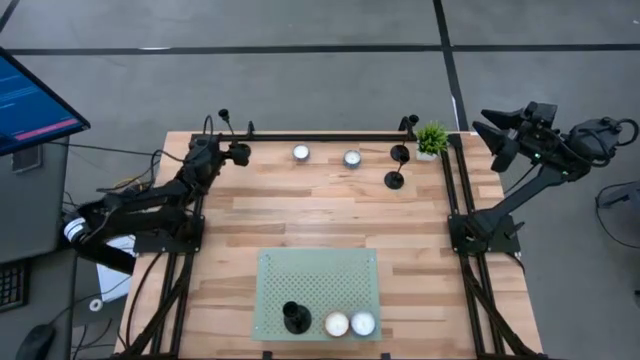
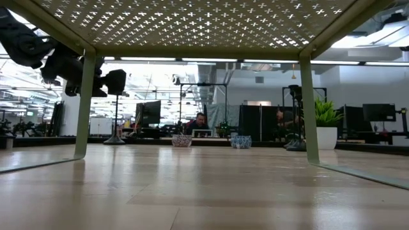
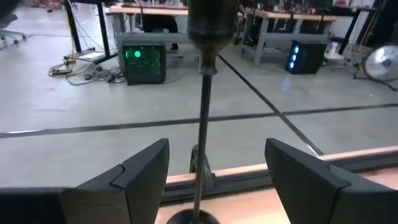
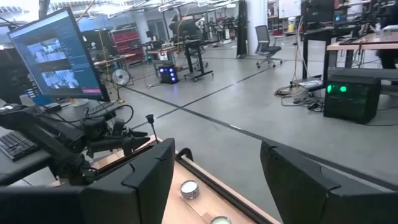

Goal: Stock candles on shelf
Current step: Put the black candle holder on the shelf

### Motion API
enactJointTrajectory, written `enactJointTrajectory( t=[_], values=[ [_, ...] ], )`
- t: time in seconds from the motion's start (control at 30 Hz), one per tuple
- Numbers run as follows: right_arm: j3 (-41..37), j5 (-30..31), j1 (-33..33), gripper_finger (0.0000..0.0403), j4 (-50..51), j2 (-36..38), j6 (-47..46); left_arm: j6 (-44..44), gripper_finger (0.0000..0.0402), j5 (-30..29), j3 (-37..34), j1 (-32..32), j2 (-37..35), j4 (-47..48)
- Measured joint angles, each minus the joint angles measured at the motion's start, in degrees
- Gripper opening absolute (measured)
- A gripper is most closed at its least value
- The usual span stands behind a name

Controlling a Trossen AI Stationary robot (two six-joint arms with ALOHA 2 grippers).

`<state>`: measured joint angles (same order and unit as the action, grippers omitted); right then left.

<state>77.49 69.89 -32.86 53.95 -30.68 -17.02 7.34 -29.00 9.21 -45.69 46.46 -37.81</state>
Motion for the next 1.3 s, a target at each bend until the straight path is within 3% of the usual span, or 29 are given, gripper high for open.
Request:
enactJointTrajectory(
  t=[0.23,0.37,0.5,0.7,0.9,1.1,1.3],
  values=[
    [0.0,0.9,0.0,0.0228,0.4,0.1,0.0,0.6,0.0265,-3.5,0.0,1.1,5.0,-7.7],
    [0.0,0.9,0.0,0.0228,0.5,0.4,0.0,1.5,0.0264,1.5,1.4,-0.5,9.9,-10.3],
    [0.0,0.9,0.0,0.0228,0.5,0.4,-0.9,1.7,0.0258,0.7,3.5,-1.7,15.0,-11.5],
    [0.0,0.6,-0.1,0.0228,0.5,0.4,-2.1,1.6,0.0258,-3.5,3.5,-1.9,16.0,-12.8],
    [0.0,0.7,-0.1,0.0228,0.8,0.3,-2.1,1.6,0.0249,0.2,3.5,-4.0,17.1,-13.3],
    [0.0,1.1,-0.1,0.0228,0.7,0.3,-2.6,3.0,0.0203,4.4,3.5,-5.7,19.8,-15.4],
    [0.0,1.1,-0.1,0.0228,0.2,0.3,-3.9,1.0,0.0097,4.0,3.5,-5.7,20.0,-16.3]
  ],
)
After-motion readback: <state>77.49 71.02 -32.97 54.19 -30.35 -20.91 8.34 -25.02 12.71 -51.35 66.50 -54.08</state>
